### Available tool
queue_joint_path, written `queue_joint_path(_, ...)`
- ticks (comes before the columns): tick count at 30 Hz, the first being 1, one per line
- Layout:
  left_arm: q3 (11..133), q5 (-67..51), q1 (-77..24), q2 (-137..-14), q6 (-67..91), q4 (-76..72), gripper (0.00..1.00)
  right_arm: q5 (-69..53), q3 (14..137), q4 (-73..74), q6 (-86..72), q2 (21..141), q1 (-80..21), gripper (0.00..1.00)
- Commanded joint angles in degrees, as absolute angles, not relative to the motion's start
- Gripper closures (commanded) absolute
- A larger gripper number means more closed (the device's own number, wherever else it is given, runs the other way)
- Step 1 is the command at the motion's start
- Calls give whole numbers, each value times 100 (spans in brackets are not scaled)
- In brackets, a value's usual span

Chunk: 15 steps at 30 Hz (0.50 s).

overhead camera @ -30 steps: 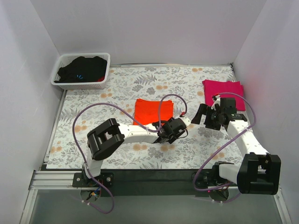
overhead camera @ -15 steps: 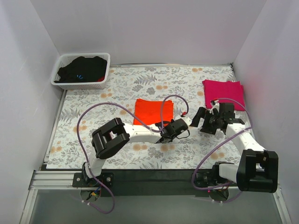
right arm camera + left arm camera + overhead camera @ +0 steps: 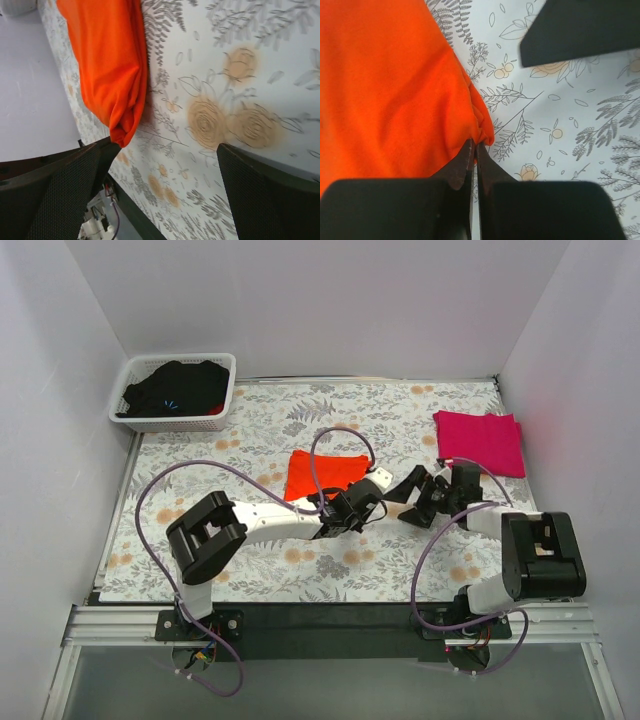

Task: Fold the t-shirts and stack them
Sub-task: Neatly place the folded tshirt to the corner

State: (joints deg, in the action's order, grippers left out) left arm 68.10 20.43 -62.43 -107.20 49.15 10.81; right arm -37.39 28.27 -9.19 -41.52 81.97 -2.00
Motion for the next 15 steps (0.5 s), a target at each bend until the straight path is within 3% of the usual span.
queue_joint_path(1,6715,1899,-6223,-10187,5133,826,100,-3710,2813,-2117,-4981,8568,-614,11)
queue_joint_path(12,6662,1688,-6152,-9923,5299,729,100,-3296,3777,-3208,-5748,10221,-1740,13)
queue_joint_path(15,6645,1608,-6144,-9932,5405,695,100,-3331,4173,-3199,-5643,10651,-1801,19)
